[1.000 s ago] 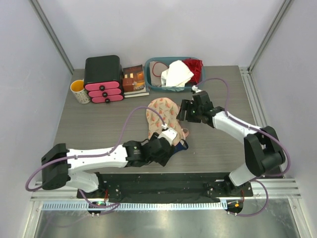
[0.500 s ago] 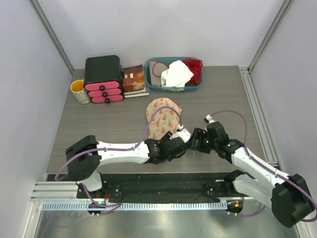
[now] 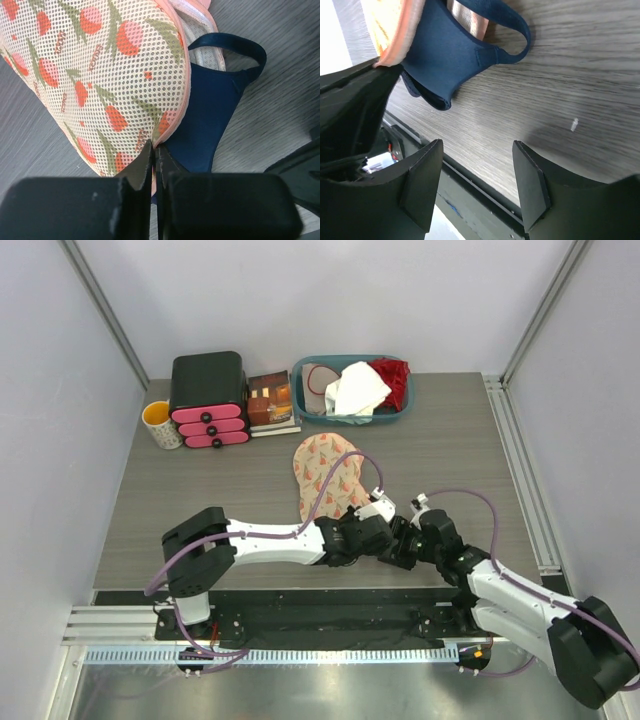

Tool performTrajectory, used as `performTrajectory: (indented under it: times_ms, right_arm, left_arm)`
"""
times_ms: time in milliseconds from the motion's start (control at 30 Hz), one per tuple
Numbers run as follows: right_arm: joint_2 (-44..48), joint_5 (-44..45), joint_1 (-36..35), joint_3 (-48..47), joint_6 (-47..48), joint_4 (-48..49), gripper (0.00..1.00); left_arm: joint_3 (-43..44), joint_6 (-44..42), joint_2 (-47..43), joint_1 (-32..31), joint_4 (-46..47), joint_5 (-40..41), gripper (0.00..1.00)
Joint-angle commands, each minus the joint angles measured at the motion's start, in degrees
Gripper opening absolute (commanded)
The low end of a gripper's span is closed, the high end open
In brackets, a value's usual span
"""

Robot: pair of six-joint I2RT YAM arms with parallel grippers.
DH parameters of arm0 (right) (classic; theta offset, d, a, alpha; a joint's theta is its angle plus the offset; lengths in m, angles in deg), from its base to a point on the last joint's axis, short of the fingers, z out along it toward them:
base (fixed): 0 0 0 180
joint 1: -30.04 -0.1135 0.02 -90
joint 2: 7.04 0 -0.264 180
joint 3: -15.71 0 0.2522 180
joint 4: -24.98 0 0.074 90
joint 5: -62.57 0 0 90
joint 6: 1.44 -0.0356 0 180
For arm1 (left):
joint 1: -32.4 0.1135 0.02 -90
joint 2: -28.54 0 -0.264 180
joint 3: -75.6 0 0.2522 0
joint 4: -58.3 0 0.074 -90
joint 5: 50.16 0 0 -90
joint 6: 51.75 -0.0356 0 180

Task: Place the bra in the laundry bag and zip it closed
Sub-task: Adjust the bra in the laundry bag.

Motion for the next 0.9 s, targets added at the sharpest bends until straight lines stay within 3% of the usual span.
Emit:
performTrajectory:
  times_ms: [0,133,267,400,567,733,800,867]
  right_arm:
    - [-3.3,-0.3,-1.4,2.9,-5.5,17.8,0.63]
    - [-6.4,3.0,-3.3,4.0,-7.4,26.8,0.60]
    - [-9.9,4.5,-5.1,3.9,-7.8,30.3,0.53]
    - [-12.4,6.8,-7.8,4.7,-8.9,33.7,0.52]
    - [-12.3,11.7,-10.9,6.3,-9.9,35.0,0.50]
    - [-10.2,13.9,-12.0,6.7,-10.8,34.5,0.35]
    - [-9.1,14.4,-12.0,6.6,-10.9,32.3,0.34]
    - [-8.6,14.6,-12.0,5.8,-10.8,29.7,0.40]
  left_arm:
    - [2.3,1.0,-1.7,-0.2,-0.5,0.5,0.00]
    - [3.1,2.4,-3.9,-0.2,-1.5,-2.7,0.00]
    - [4.0,3.8,-5.6,-0.2,-2.5,-5.2,0.00]
    - [5.0,4.8,-6.6,0.0,-3.3,-6.1,0.00]
    - [5.9,5.1,-6.8,0.0,-3.3,-7.2,0.00]
    - [5.9,5.0,-6.5,0.0,-3.7,-7.4,0.00]
    - [5.9,4.9,-6.4,0.0,-3.9,-7.3,0.00]
    - [5.9,4.9,-6.4,0.2,-4.0,-7.2,0.00]
